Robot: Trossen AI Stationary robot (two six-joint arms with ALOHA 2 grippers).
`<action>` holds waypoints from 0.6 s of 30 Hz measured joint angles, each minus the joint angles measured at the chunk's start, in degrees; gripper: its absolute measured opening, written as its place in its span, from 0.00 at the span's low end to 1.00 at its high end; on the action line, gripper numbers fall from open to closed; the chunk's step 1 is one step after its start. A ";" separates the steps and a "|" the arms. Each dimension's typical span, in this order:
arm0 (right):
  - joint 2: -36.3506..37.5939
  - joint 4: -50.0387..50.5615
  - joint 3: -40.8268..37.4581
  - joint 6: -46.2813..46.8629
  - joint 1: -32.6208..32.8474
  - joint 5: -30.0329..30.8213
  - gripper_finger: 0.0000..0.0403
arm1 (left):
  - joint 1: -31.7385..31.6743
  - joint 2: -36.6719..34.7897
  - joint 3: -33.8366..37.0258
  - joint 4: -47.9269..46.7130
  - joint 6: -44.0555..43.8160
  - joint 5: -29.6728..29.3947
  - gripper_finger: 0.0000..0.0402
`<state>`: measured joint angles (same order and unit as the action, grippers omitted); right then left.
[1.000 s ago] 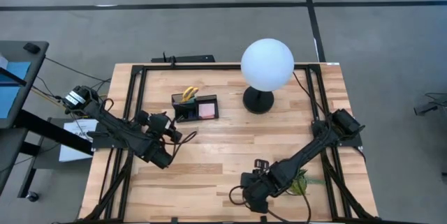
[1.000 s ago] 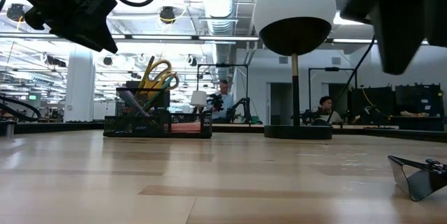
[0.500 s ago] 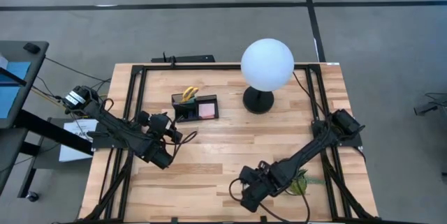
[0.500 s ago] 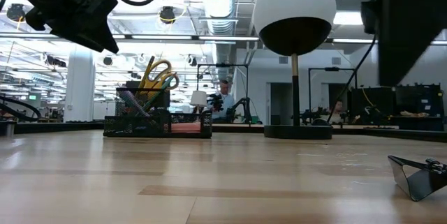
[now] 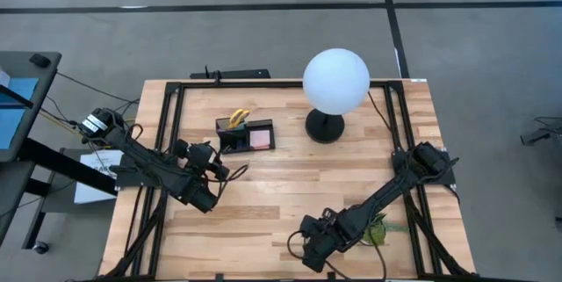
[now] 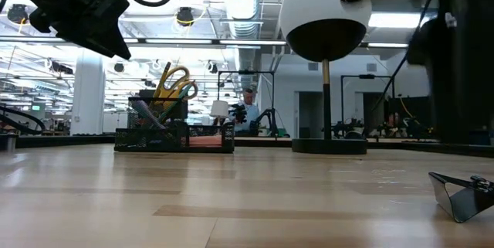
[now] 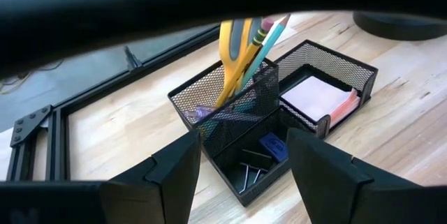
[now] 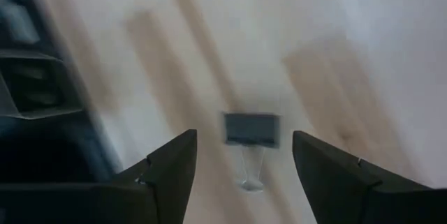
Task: Pick and place office supplies into organizer
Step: Put the black binder clip into the black desk organizer
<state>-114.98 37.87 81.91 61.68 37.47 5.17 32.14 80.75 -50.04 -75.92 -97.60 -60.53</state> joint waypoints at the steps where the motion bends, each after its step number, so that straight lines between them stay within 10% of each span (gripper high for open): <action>1: -0.40 0.39 -0.18 -0.39 0.00 -0.46 0.57 | 0.00 0.00 0.00 0.00 -0.02 0.00 0.52; 18: -4.62 -3.64 -0.28 -1.67 -0.44 -1.92 0.57 | 0.02 0.00 0.00 0.46 -0.02 0.23 0.52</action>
<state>-119.60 34.24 81.62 60.01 37.04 3.25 32.16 80.75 -50.04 -75.46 -97.62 -60.30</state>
